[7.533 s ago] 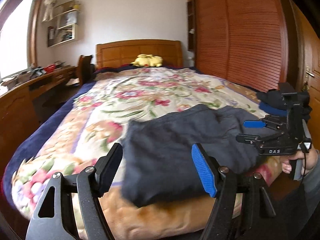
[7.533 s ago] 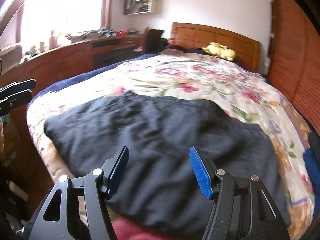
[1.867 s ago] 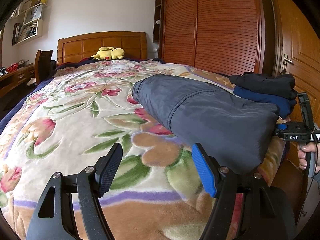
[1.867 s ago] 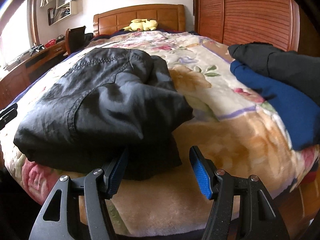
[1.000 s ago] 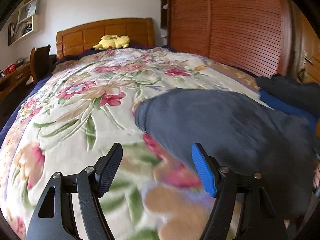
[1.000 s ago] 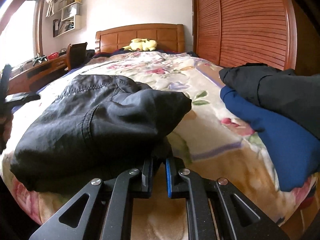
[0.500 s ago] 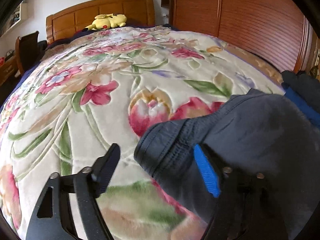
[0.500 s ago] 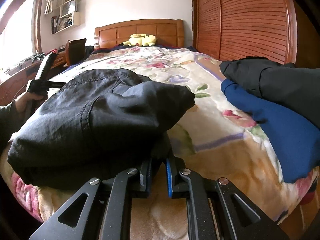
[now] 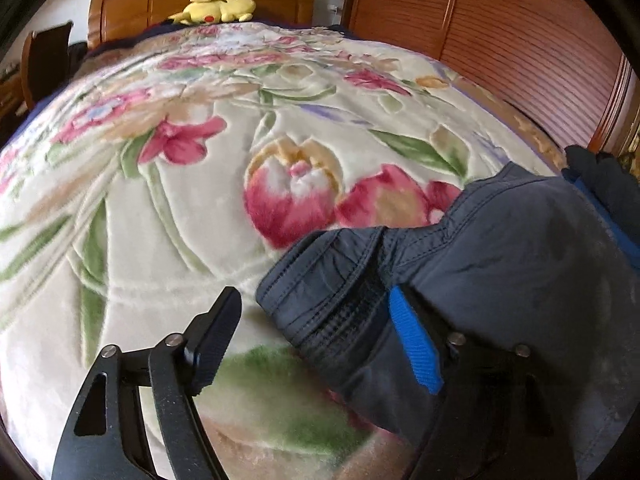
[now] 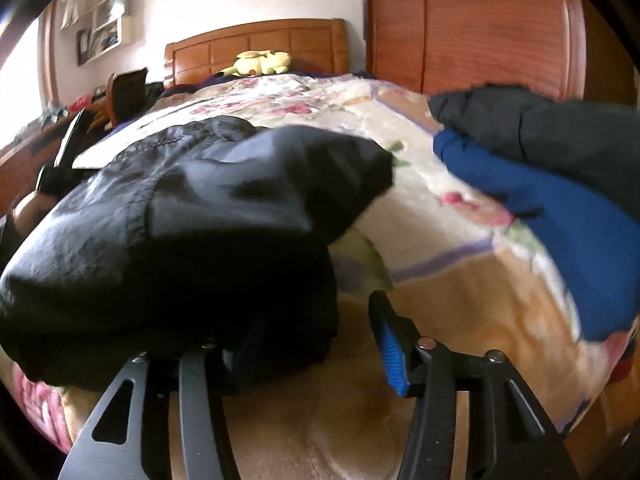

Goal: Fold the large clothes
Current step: 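Close both grippers on the ends of the folded jacket bundle, then lift the bundle with both grippers and carry it toward the clothes stack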

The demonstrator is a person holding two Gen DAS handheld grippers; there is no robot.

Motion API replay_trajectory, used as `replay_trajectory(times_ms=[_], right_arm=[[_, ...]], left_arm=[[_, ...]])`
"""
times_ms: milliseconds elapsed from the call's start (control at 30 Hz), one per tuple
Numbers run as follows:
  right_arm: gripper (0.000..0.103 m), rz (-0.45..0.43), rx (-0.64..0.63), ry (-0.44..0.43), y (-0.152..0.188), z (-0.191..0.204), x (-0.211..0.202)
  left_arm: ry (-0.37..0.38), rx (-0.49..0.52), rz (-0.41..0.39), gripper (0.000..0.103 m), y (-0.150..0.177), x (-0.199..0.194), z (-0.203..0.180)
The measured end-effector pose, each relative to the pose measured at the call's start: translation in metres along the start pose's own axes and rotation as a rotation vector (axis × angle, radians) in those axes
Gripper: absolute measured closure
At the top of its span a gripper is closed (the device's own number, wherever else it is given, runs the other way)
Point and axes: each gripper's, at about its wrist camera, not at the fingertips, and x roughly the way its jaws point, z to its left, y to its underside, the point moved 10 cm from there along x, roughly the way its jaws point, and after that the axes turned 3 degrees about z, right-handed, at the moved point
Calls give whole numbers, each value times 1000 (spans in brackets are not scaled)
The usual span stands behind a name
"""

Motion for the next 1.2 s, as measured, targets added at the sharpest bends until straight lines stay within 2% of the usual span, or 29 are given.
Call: replay_trajectory(times_ms=[33, 133, 233, 267, 300, 333, 400, 500, 600, 767, 967, 1200], right_arm=[[43, 1, 26, -13, 1, -3, 1], [42, 2, 66, -61, 1, -6, 3], [44, 0, 58, -78, 0, -2, 4], [55, -1, 51, -92, 0, -1, 4], [72, 2, 47, -124, 0, 2, 5], [80, 3, 43, -163, -1, 6, 4], [91, -10, 14, -168, -2, 10, 2], [97, -80, 6, -130, -11, 8, -12], [98, -123, 10, -137, -23, 5, -25], [98, -188, -20, -118, -39, 11, -41], [98, -222, -67, -119, -60, 22, -48], [99, -260, -128, -104, -82, 17, -49]], left_arm=[[19, -7, 6, 35, 1, 0, -2], [15, -6, 8, 41, 3, -3, -5], [37, -13, -4, 59, 4, -9, -7], [43, -11, -15, 67, 3, -12, -8], [45, -7, -36, 75, 3, -16, -10], [43, -6, -49, 79, 2, -18, -10], [28, -1, -77, 84, 1, -24, -12], [15, -9, -129, 87, -7, -41, -13], [33, -21, -166, 87, -16, -60, -17], [16, 14, -219, 88, -24, -90, -28], [-15, 53, -275, 88, -31, -123, -41], [-38, 82, -335, 88, -56, -146, -66]])
